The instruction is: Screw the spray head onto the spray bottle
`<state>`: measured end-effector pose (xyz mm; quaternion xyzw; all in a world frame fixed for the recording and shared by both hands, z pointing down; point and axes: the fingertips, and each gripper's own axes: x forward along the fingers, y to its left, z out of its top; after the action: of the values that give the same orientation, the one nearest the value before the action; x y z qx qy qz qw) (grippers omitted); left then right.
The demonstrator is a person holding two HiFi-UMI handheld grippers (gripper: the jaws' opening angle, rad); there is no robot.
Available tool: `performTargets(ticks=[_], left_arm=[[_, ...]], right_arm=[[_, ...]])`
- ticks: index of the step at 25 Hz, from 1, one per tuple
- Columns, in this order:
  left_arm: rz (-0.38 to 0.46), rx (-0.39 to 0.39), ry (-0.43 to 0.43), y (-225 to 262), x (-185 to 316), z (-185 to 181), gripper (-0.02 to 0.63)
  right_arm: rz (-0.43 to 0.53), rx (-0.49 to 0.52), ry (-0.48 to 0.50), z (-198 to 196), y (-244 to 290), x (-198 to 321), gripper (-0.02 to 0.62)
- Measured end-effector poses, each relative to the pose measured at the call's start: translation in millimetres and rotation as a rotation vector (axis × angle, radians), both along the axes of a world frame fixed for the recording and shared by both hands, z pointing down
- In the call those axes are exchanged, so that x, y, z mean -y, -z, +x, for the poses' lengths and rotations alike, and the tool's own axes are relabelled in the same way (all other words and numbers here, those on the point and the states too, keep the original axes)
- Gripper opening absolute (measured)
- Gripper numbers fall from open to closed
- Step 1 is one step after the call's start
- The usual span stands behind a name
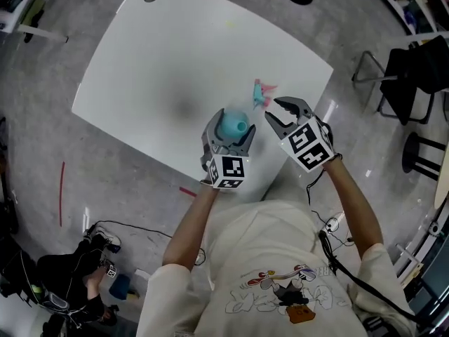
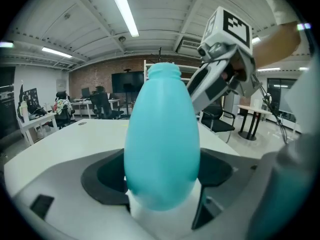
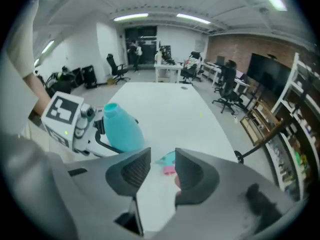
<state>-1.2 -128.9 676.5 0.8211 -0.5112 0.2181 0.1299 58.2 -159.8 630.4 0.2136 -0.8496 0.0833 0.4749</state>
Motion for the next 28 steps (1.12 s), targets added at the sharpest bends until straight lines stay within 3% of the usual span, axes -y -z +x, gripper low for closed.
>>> performTargets(ticks=[3, 10, 18, 23, 28], left_arm=[[-0.002, 0.009, -0.005, 0.9, -4.0, 2.8, 0.405], [-0.007, 0.021, 0.000, 7.8, -10.4, 0.0, 0.405], [-0.013, 0.028, -0.019, 9.5, -17.2, -0.8, 0.405], [-0.017, 0.028, -0.006, 13.5, -19.5, -9.0, 0.405], [-0.029, 0.018, 0.007, 21.2, -24.2, -14.6, 0.405]], right_arm=[[-0.031, -0.117, 0.081, 3.9, -33.9, 4.8, 0.155], [-0.133, -0.321, 0.120, 12.4, -101.3, 15.2, 0.161], [-0.192, -0.451, 0.132, 18.2, -130.5, 15.3, 0.153], [-0.144, -0.407, 0.128, 13.1, -122.8, 14.6, 0.143], [-0.079, -0.171, 0.046, -8.4, -68.1, 16.4, 0.141]])
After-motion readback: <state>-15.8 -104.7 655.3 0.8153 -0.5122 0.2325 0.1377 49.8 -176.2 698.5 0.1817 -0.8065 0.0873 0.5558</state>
